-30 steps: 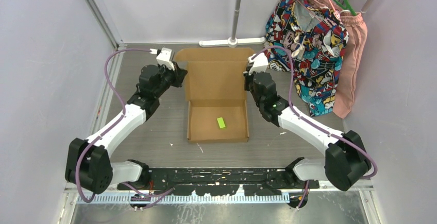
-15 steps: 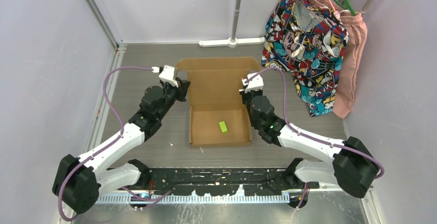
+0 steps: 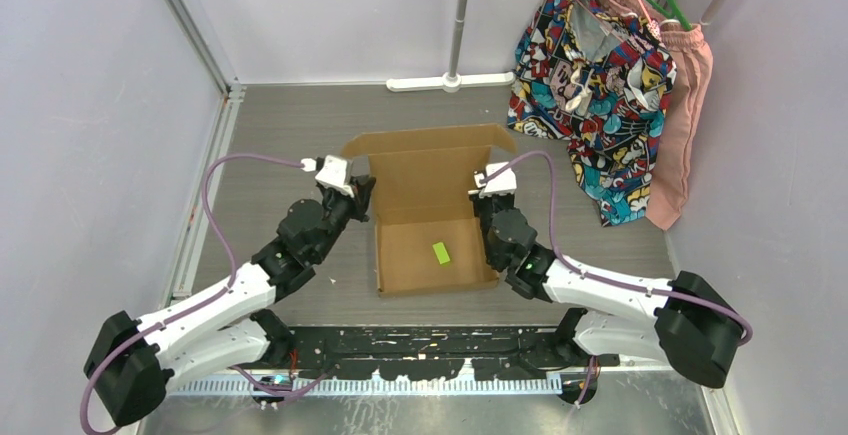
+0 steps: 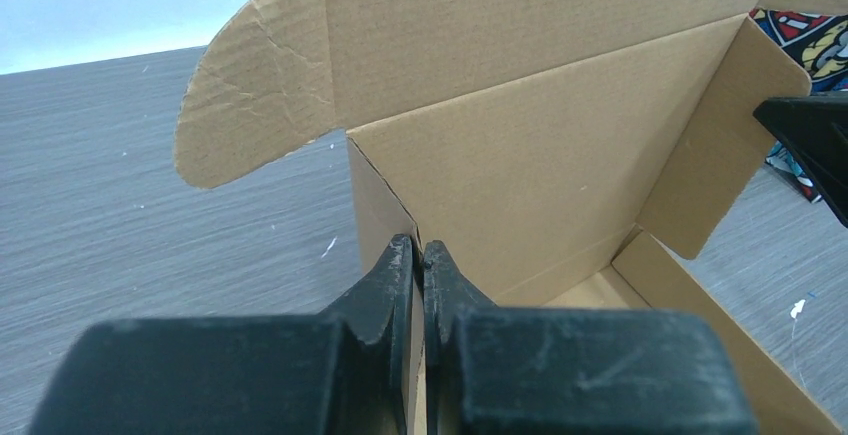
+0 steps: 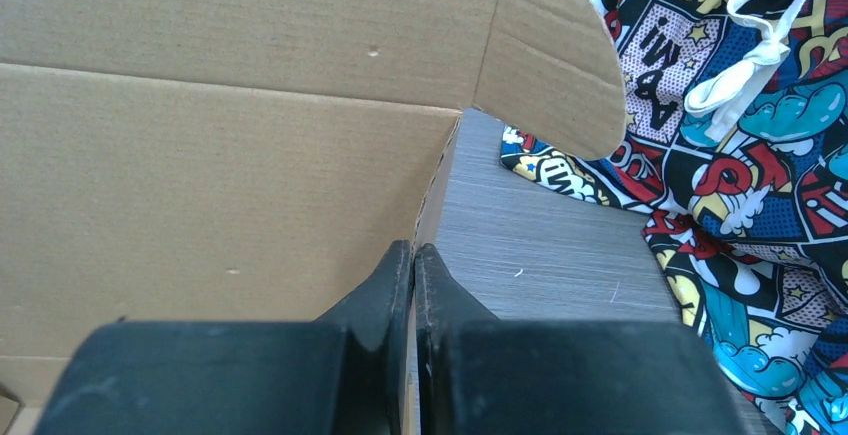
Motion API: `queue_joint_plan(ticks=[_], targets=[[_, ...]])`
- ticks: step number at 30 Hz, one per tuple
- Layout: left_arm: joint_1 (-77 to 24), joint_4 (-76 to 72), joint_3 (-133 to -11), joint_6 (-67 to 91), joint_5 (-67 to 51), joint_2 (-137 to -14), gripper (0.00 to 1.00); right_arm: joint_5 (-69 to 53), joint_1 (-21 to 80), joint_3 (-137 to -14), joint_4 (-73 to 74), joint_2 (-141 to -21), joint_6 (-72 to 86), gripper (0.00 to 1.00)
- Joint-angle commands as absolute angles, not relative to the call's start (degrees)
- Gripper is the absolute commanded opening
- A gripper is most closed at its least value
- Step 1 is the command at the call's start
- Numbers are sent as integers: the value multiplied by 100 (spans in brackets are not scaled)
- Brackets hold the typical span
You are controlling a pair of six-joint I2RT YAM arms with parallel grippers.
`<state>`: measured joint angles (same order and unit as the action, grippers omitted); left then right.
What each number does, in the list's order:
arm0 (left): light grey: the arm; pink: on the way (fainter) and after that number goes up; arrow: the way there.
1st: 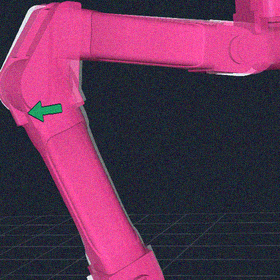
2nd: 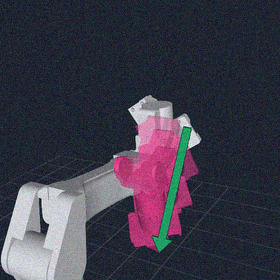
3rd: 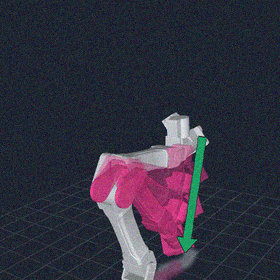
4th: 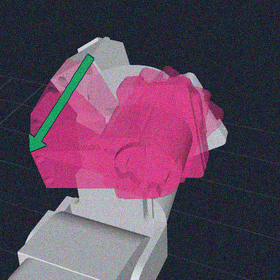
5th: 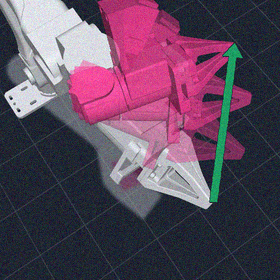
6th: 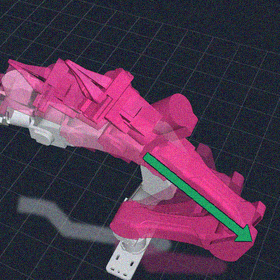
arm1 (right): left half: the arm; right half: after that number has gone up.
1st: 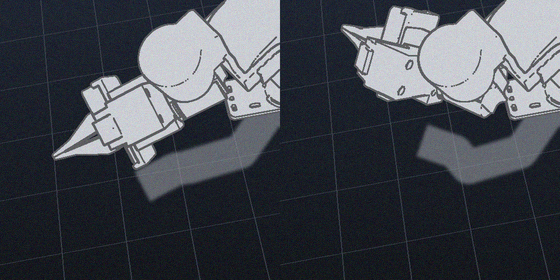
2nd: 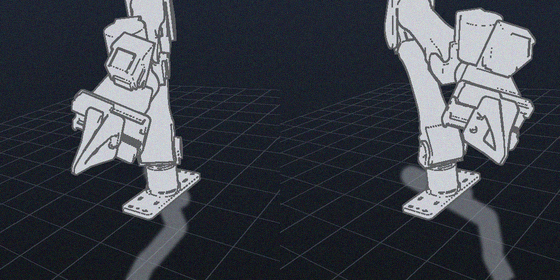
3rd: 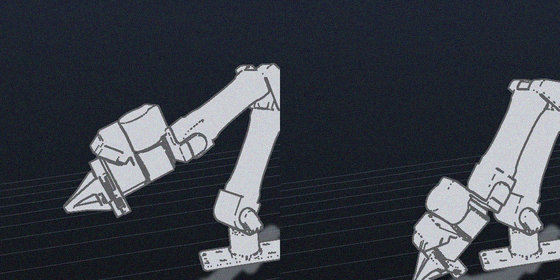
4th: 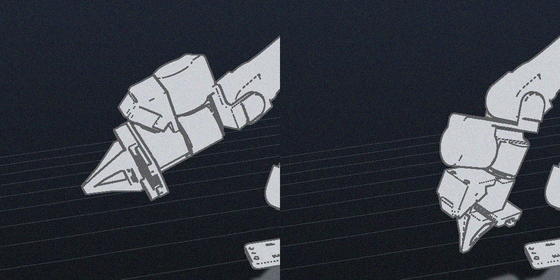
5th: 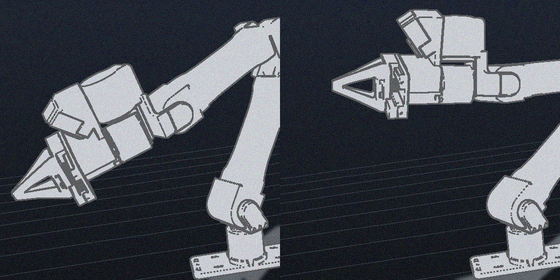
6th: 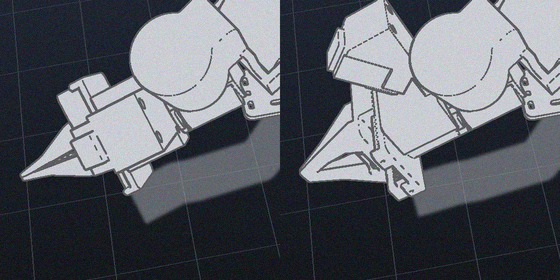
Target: Fold the paper box
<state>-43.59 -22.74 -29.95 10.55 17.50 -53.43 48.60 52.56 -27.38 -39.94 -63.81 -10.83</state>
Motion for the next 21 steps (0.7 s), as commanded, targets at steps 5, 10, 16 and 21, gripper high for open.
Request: queue_joint_plan(ticks=[5,10,16,21], targets=[[-5081,-2605,-2683,1084,1932,-5357,2,4749,5536,-2298,-4306,-6329,-864,1],[-5524,-2750,-2643,1018,2356,-5532,2,4825,5562,-2098,-4337,-6250,-761,1],[-6018,-2803,-2507,964,2864,-5501,2,4957,5644,-1844,-4261,-5966,-604,1],[-6318,-2795,-2508,885,3176,-5497,1,5087,5738,-1688,-4103,-5668,-500,1]])
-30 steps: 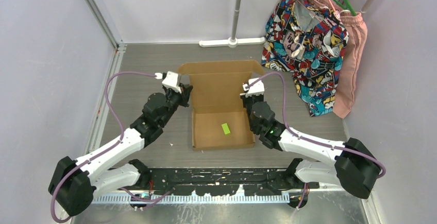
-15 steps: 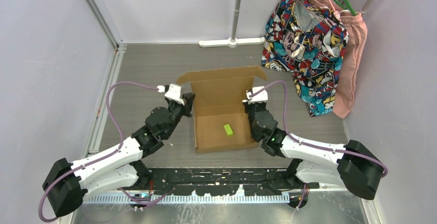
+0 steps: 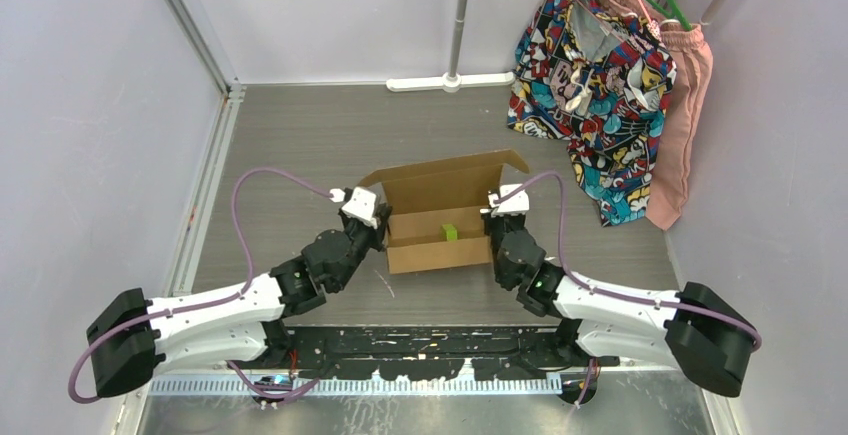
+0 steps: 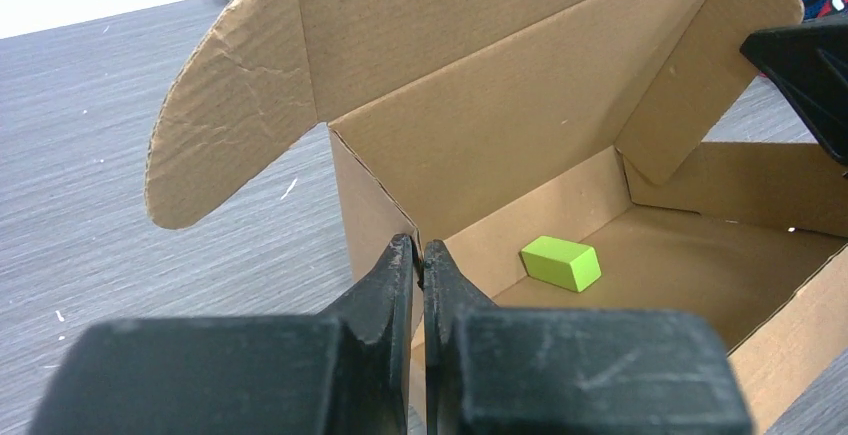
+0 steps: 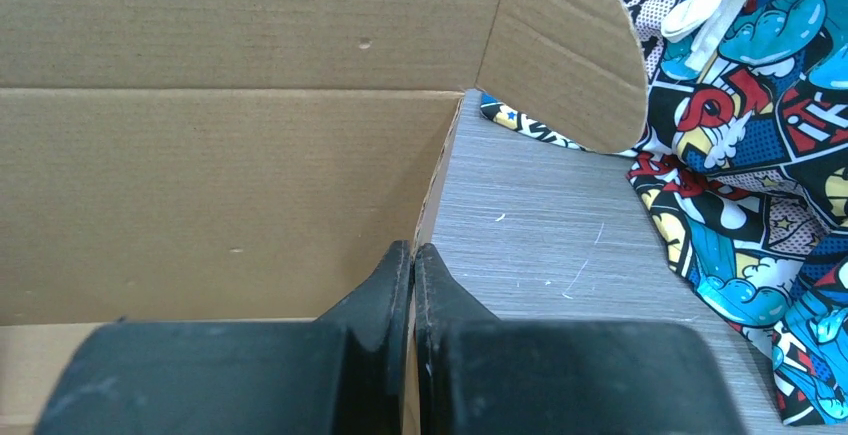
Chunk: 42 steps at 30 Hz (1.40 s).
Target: Fold the paper box
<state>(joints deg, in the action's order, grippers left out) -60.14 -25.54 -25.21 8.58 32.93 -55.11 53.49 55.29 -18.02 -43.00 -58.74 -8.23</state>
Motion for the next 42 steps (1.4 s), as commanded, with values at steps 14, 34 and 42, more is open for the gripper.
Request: queue_joint_plan(ticks=[14,34,42], targets=[[-6554,-2793,-2573,853,3445,-5808,1,4966,5779,-1801,-3393,-5347,-219,1],[-6560,-2722,-2587,796,3625,-5909,1,5181,5683,-2269,-3089,-4961,-166,43],[-6555,-2698,-2747,756,3696,-6146,1,4743,5291,-2453,-2567,-4558,349,51]])
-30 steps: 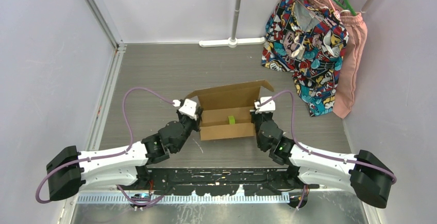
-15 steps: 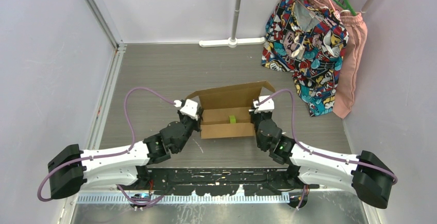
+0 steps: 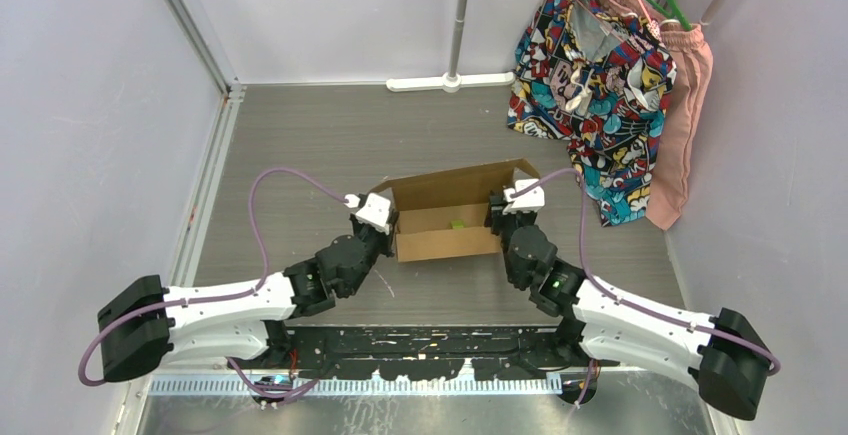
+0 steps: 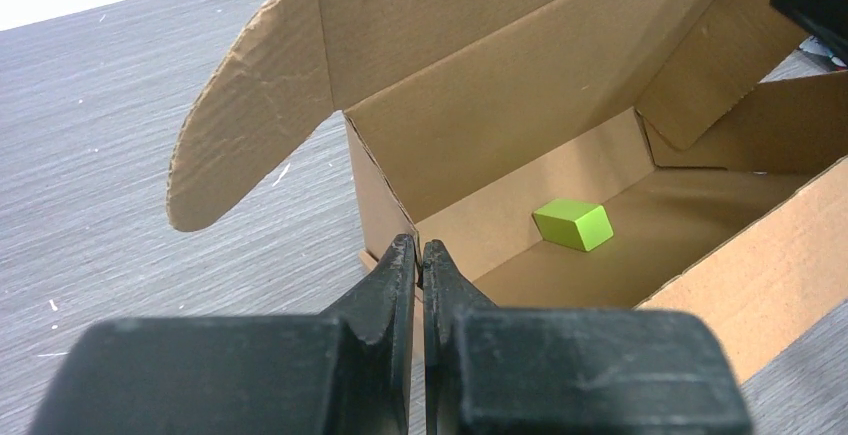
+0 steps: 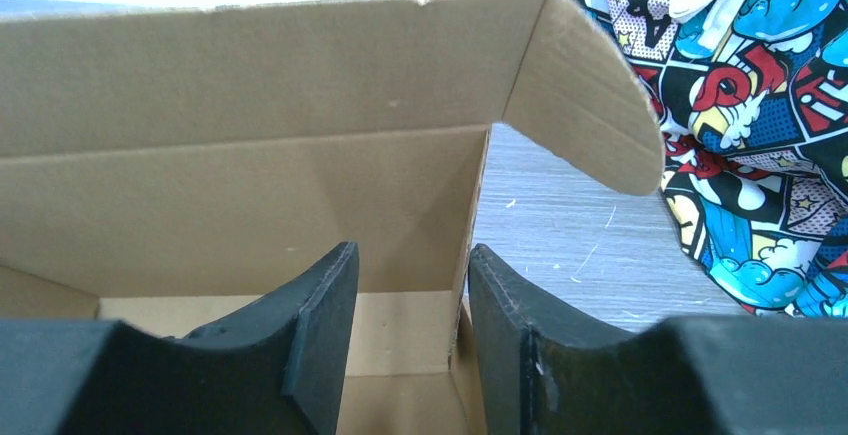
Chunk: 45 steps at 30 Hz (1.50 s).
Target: Fold the paper box
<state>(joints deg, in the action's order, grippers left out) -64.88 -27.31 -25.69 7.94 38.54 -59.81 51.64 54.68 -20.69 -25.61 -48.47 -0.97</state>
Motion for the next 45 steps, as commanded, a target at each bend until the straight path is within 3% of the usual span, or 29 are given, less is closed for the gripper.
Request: queue_joint_plan(ticks=[1,6,12,24,33,45], targets=[[-6550,-2698,-2756,749,3707,-6170,1,4642,5220,-2479,-2471,-4493,431,51],[-6555,-2686,-2790,715,3742,-6175,1,4265,4882,-2652,-2080,-4279,723,52],[-6491,-2604,-2869,720,3731,-6259,1,3948,4653,-2985,-1660,-4164,895,70],[-6221,-2352,-3036,882,3515,-6432,1,3441,4482,-3297,-1404,-3747,932,74],[-5944,-2145,-3231,991,3214,-6589,2,3377,4410,-3687,-1169,-3575,837,90],[-5322,-1527,-3692,1173,2302,-6893,2,2636,3419,-4668,-439,-4390,1029,96]])
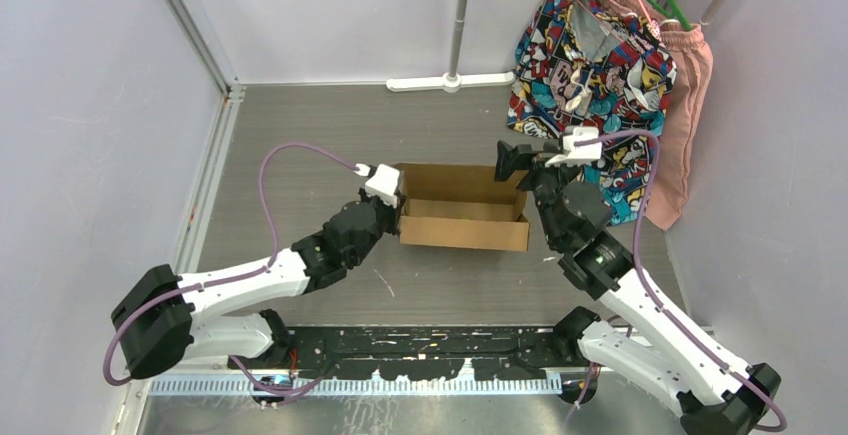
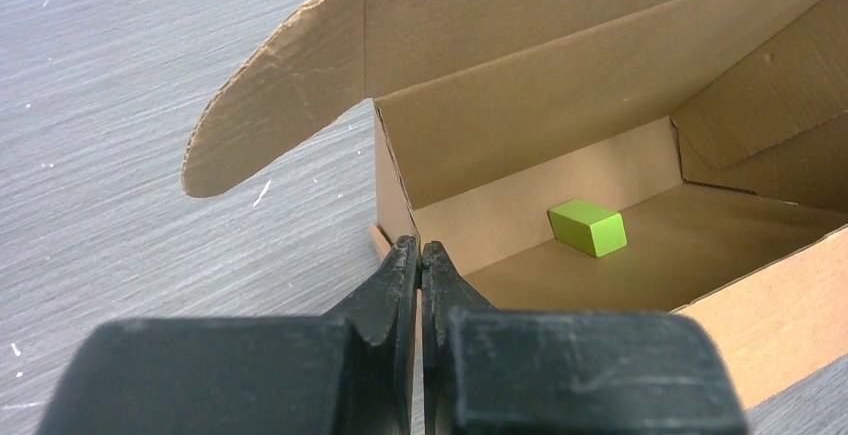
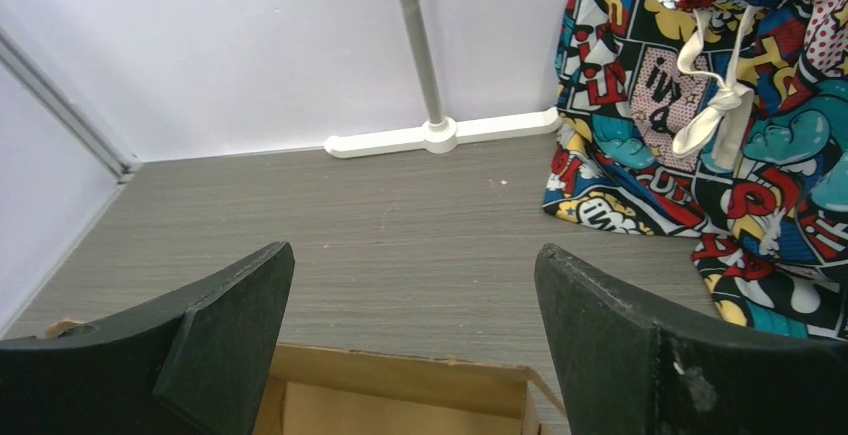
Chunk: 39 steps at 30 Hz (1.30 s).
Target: Fold the paper box
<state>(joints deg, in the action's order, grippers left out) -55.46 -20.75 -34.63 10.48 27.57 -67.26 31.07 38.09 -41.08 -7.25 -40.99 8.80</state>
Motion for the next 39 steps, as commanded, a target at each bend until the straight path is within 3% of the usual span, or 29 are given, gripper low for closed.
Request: queue_joint_plan(ticks=[1,11,17,24,39], targets=[[-5245,-1469,-3741,1196,2186,-6922,2,2500,3240,-4808,-301,-4510,1116,96],[-4561,-1033,-4201,1221,1298,-7242,2,272,1121,-6332,908,-6095,2020,96],[-4137,-966,-4380,1209,823,-7397,2,-900,544,-7396,1625,-7545,2119,96],[-3651,-722,-4891,1148,226,-7815,2,-2213,445,-7709,1797,-8612,2143,95],[-3242,-306,-5994,1081,-311,-8769,5,-2508,769,-7043,1910,-8517,1971,88]])
